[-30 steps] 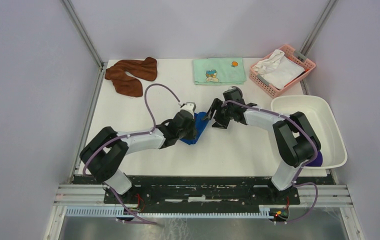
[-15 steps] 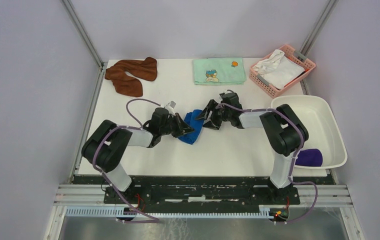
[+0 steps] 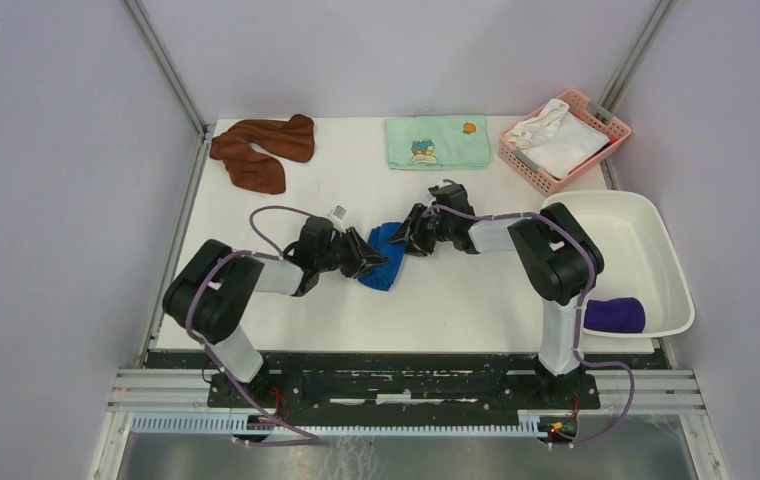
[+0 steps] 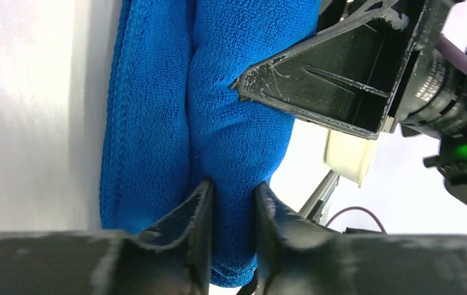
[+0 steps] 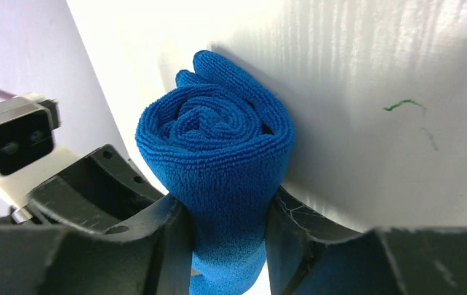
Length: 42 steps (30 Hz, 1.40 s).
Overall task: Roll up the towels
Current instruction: Roll the towel at the center of the board.
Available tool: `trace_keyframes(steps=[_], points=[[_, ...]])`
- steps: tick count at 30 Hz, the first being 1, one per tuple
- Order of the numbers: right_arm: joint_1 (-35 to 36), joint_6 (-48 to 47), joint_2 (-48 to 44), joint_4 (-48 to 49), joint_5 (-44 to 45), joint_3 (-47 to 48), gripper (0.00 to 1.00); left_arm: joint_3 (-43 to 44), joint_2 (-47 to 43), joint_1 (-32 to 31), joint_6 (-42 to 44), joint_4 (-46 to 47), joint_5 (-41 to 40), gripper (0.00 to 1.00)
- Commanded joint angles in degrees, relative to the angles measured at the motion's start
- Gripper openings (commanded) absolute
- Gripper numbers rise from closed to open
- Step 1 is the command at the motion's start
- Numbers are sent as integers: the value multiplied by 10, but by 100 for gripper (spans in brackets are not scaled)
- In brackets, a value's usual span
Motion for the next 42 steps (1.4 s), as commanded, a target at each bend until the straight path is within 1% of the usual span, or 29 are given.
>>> trace_keyframes(steps=[1, 2, 5, 6, 7, 8, 11, 15, 21, 25, 29, 32, 35, 39, 42], points=[[22, -67, -15, -175, 102, 40, 42, 22, -72, -16, 93, -226, -87, 42], [27, -75, -20, -229, 124, 53, 41, 32, -91, -25, 108, -258, -111, 46], [46, -89, -34, -326, 194, 86, 41, 71, -144, -66, 145, -341, -208, 56], [51, -89, -37, -348, 214, 95, 41, 83, -160, -88, 155, -364, -250, 60], [59, -90, -40, -370, 231, 104, 41, 94, -174, -110, 163, -386, -292, 66], [63, -87, -42, -387, 246, 112, 41, 105, -187, -145, 170, -405, -344, 70], [74, -80, -43, -424, 273, 130, 42, 127, -209, -214, 188, -436, -486, 76], [79, -73, -37, -448, 282, 146, 42, 166, -192, -296, 224, -460, -629, 79], [84, -69, -34, -467, 284, 159, 43, 231, -102, -388, 279, -474, -758, 79], [85, -69, -34, -472, 282, 164, 44, 273, -30, -421, 315, -475, -809, 79], [85, -69, -33, -473, 277, 167, 44, 297, 29, -432, 333, -479, -839, 78], [86, -70, -37, -468, 271, 163, 46, 299, 54, -431, 326, -489, -841, 74], [85, -68, -45, -453, 260, 156, 48, 289, 57, -427, 307, -497, -826, 65], [84, -65, -60, -434, 244, 149, 49, 263, 30, -403, 280, -498, -787, 43], [81, -71, -73, -421, 237, 146, 52, 229, -7, -374, 267, -474, -725, 26]])
